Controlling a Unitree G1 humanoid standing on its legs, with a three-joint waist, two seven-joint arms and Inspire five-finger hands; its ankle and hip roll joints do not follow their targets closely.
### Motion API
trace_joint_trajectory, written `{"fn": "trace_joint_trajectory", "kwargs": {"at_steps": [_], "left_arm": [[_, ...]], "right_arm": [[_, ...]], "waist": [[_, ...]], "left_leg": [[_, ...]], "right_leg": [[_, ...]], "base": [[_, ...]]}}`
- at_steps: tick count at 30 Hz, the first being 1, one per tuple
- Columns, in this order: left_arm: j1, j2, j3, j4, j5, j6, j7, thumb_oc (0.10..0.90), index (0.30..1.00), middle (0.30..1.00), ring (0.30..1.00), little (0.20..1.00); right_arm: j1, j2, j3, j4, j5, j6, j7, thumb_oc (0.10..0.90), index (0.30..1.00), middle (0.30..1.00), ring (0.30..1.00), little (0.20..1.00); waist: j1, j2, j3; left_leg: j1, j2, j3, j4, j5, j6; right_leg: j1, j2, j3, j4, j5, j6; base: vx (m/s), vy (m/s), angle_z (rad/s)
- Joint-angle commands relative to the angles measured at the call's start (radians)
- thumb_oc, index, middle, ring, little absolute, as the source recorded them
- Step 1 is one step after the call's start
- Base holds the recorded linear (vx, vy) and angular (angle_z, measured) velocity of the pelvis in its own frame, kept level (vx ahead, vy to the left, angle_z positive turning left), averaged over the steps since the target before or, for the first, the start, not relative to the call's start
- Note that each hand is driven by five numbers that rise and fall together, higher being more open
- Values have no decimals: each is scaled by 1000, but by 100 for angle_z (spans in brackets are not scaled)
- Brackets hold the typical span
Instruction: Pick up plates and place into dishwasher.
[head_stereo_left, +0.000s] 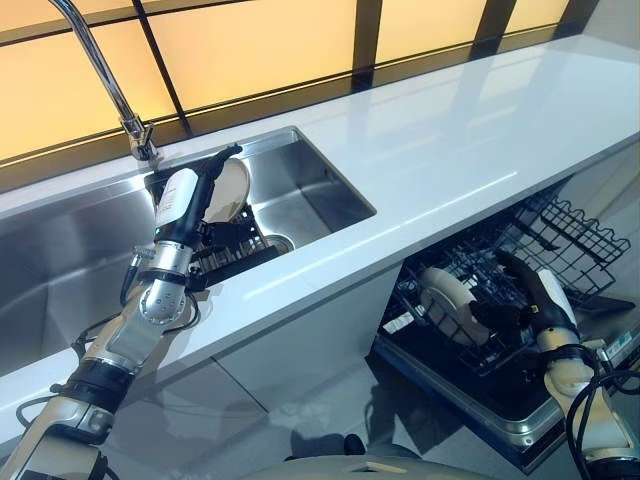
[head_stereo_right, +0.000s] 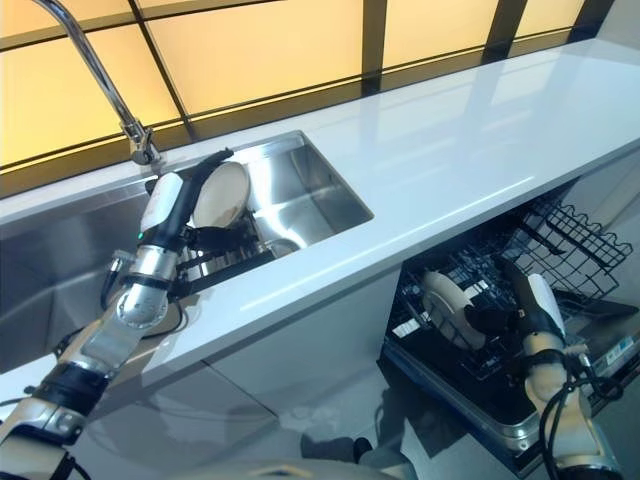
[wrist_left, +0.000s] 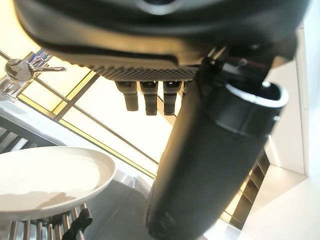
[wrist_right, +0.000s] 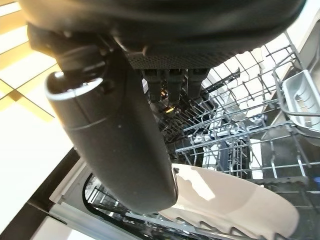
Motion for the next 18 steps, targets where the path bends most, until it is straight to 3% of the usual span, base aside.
{"fn": "trace_joint_trajectory", "kwargs": {"at_steps": [1,10,15,18], "left_arm": [[-90,54,86,-28,0,-22,66,800,900,900,900,900],[-91,45,100,62,0,52,65,800,900,900,900,900],[-111,45,81,150,-2,85,66,800,900,900,900,900],[-149,44,67,251,-23,89,52,800,900,900,900,900]], "right_arm": [[-64,-110,-118,-112,-19,-140,-138,800,900,900,900,900],[-84,-84,-201,-274,-29,-338,-362,800,900,900,900,900],[-107,-89,-203,-349,-18,-399,-399,800,900,900,900,900],[-124,-93,-191,-395,16,-450,-367,800,900,900,900,900]], "waist": [[0,5,-58],[-9,27,-55],[-13,36,-60],[-21,42,-63]], "left_leg": [[39,-29,-16,7,-151,29],[38,-32,-12,7,-152,32],[37,-35,-9,7,-153,33],[37,-36,-2,7,-152,32]], "right_leg": [[42,59,1,10,-80,27],[40,60,9,10,-82,29],[38,59,10,10,-85,32],[36,58,11,10,-85,34]], "base": [[0,0,0],[1,3,-2],[8,3,-5],[18,7,-2]]}}
